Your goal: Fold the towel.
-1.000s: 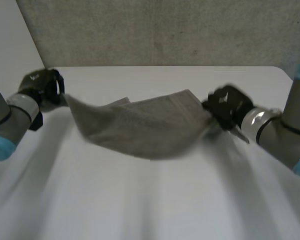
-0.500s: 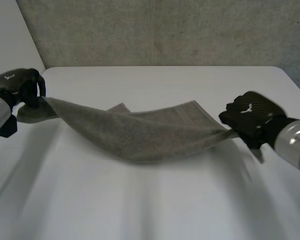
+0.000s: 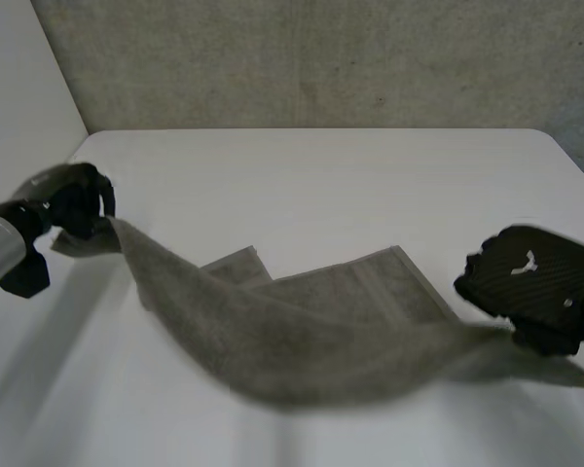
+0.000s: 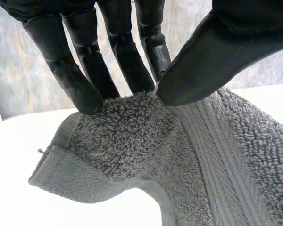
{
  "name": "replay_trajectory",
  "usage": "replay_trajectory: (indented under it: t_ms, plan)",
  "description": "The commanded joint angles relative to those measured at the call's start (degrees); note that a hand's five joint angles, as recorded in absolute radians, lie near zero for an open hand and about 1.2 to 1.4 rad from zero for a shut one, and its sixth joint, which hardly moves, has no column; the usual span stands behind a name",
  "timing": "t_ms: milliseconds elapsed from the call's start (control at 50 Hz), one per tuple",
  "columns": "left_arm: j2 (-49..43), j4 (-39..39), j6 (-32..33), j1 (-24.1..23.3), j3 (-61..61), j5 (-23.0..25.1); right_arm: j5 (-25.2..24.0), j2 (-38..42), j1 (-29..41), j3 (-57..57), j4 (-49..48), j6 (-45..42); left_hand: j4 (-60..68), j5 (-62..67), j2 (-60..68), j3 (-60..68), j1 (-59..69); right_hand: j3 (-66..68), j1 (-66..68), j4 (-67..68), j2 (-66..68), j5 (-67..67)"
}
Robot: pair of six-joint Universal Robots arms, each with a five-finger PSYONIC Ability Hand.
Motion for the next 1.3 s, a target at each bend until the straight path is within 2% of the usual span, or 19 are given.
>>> replay_trajectory:
  t_ms: [20,40,60,180,260,300,340,360,400,560,620,720,1060,1300]
  plan:
    - [-4.92,0.0,1.1,-0.61,2.79,-1.49,-1.29,4.04,0.83,-5.85,2.42,1.54,-7.5,-15.45,-7.1,-8.86,-3.3,-18.92,-18.46,-19.15,-19.11,-18.46]
    - [-5.09,0.09,1.1,-0.61,3.39,-2.01,-1.72,5.69,0.83,-7.94,1.63,5.81,-7.5,-15.45,-7.1,-8.86,-3.3,-29.25,-28.79,-29.48,-29.44,-28.79]
    - [-5.18,0.09,1.1,-0.61,4.1,-2.71,-1.99,7.88,0.83,-10.22,0.32,10.29,-7.5,-15.45,-7.1,-8.86,-3.3,-32.51,-32.05,-32.75,-32.7,-32.06]
    - [-5.18,0.09,1.1,-2.1,6.65,-3.95,-1.55,14.83,1.09,-15.69,-4.95,20.6,-7.5,-15.45,-7.1,-8.86,-3.3,-31.54,-31.08,-31.77,-31.73,-31.08]
    - [-5.27,0.17,1.1,-3.52,7.27,-4.57,-0.49,20.03,3.82,-17.72,-7.69,22.9,-7.5,-15.45,-7.1,-8.86,-3.3,-31.03,-30.57,-31.27,-31.22,-30.58]
    - [-5.45,0.26,1.1,-4.31,7.44,-4.92,1.18,23.11,6.28,-19.47,-8.92,24.31,-7.5,-15.45,-7.1,-8.86,-3.3,-30.7,-30.24,-30.93,-30.89,-30.24]
    - [-5.71,0.35,1.18,-5.97,7.88,-6.05,6.07,29.05,10.39,-23.06,-11.2,27.46,-7.5,-15.45,-7.1,-8.86,-3.3,-29.69,-29.23,-29.92,-29.88,-29.23]
    - [-5.71,0.35,1.19,-5.98,7.88,-6.06,6.1,29.09,10.41,-23.08,-11.21,27.47,-7.5,-15.45,-7.1,-8.86,-3.3,-29.69,-29.23,-29.92,-29.88,-29.23]
    - [-6.59,0.35,1.71,-7.38,8.23,-7.11,10.47,34.42,13.12,-26.31,-14.0,29.22,-7.5,-15.45,-7.1,-8.86,-3.3,-29.52,-29.06,-29.75,-29.71,-29.06]
    - [-7.73,0.17,7.41,-10.36,7.97,-10.36,13.65,44.1,17.0,-32.03,-22.36,32.47,-7.5,-15.45,-7.1,-8.86,-3.3,-28.68,-28.22,-28.91,-28.87,-28.22]
    - [-7.82,0.09,8.04,-11.07,7.97,-10.98,14.1,45.7,17.35,-33.01,-23.95,33.97,-7.5,-15.45,-7.1,-8.86,-3.3,-28.17,-27.71,-28.41,-28.36,-27.72]
    - [-7.73,0.26,8.3,-11.42,7.27,-11.42,17.6,50.08,17.97,-35.9,-30.36,36.18,-7.5,-15.45,-7.1,-8.86,-3.3,-22.63,-22.17,-22.86,-22.82,-22.17]
    - [-7.91,0.35,7.95,-11.69,7.0,-11.51,17.87,57.65,18.41,-41.01,-32.04,36.35,-7.5,-15.45,-7.1,-8.86,-3.3,-20.1,-19.64,-20.33,-20.29,-19.64]
    - [-7.91,0.35,7.95,-11.69,7.0,-11.51,19.89,62.48,18.58,-45.14,-32.04,36.0,-7.5,-15.45,-7.1,-8.86,-3.3,-19.93,-19.47,-20.16,-20.12,-19.47]
